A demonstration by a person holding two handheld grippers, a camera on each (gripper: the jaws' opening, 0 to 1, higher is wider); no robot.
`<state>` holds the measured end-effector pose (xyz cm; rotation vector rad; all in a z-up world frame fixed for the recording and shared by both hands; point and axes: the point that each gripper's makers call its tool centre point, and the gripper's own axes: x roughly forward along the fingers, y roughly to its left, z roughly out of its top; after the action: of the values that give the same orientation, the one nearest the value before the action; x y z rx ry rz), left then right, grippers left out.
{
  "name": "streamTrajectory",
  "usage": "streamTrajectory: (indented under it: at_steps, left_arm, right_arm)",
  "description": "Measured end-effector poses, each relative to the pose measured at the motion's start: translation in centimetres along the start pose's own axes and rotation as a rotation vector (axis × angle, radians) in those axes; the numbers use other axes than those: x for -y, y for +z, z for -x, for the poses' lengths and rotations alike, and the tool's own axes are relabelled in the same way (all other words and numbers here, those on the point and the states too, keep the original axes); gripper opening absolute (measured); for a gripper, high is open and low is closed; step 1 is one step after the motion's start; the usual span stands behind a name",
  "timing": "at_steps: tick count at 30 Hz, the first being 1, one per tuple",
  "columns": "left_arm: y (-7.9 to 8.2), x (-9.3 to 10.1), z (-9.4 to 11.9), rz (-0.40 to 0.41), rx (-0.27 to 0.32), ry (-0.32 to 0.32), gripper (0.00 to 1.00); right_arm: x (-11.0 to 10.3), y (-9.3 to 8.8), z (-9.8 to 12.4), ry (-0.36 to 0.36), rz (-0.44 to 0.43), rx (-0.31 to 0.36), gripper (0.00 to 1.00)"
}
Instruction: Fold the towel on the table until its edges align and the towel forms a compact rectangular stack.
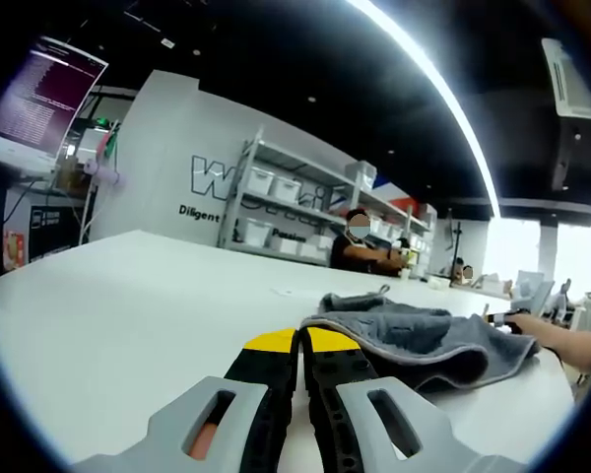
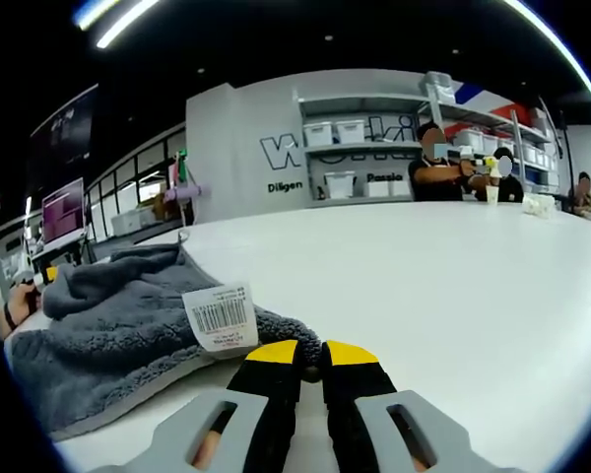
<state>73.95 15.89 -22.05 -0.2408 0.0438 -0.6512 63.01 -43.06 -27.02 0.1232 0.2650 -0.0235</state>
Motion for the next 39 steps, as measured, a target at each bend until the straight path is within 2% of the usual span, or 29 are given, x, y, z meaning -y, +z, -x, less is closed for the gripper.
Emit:
streamTrajectory:
  at_steps: [11,28,39]
  left_arm:
    - [0.0,0.0,0.0,0.004,0.001,-0.001,0.02]
    - [0.0,0.0,0.0,-0.003,-0.003,0.005,0.02]
    - [0.0,-0.1,0.0,-0.007,-0.006,0.006,0.02]
  right_arm:
    - [0.7,0.1,0.0,0.007,-0.002,0.005,0.05]
    - [2.2,0.6,-0.8,0.059,-0.004,0.012,0.04]
    - [2.6,0.7,-1.1,0.129,0.024,0.009,0.03]
